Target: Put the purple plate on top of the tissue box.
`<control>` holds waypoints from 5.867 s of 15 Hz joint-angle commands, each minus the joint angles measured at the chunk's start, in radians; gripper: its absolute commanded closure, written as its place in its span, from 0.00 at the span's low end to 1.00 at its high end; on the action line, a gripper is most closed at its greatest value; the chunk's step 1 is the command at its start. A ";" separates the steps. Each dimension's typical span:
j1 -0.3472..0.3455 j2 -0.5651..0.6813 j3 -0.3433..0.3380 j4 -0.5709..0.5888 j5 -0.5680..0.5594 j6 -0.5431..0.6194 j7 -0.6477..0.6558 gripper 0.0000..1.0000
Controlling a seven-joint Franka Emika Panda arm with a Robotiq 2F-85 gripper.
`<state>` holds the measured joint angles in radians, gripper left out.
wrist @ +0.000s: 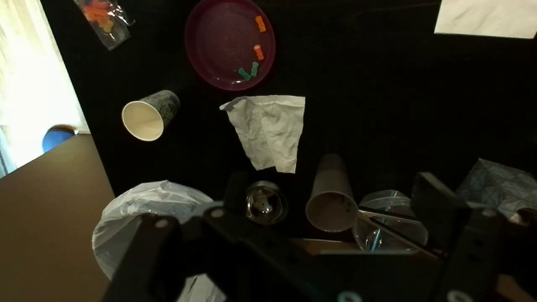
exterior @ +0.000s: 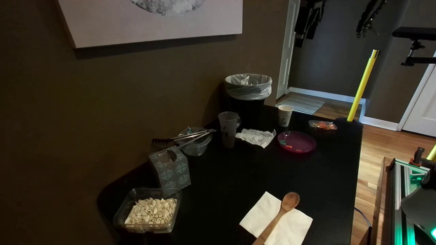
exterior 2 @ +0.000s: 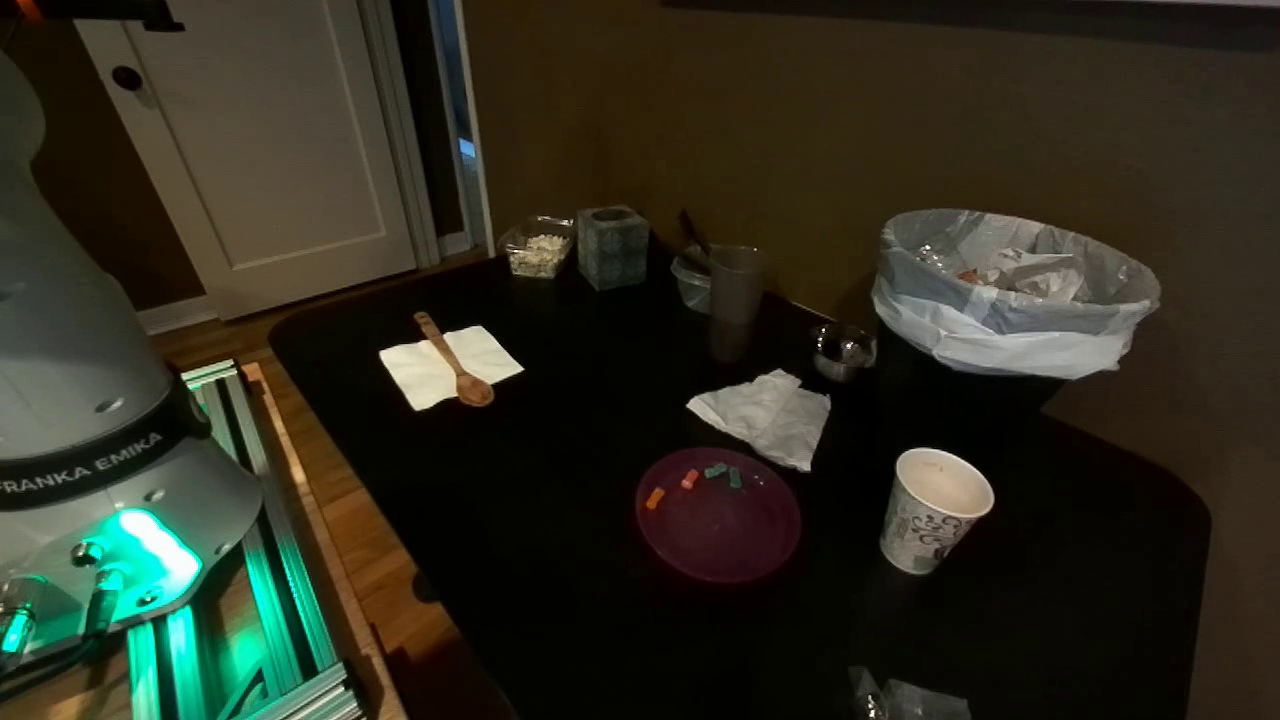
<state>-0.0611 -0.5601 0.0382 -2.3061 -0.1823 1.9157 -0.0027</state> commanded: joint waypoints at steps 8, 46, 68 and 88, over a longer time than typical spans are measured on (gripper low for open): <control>-0.026 0.032 -0.063 -0.006 0.003 0.025 0.044 0.00; -0.254 0.549 -0.413 -0.024 0.413 0.149 -0.344 0.00; -0.396 0.868 -0.341 -0.003 1.009 0.338 -1.035 0.00; -0.398 0.884 -0.340 0.007 0.982 0.339 -1.019 0.00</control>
<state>-0.4449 0.3084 -0.3121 -2.3110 0.8023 2.2571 -1.0168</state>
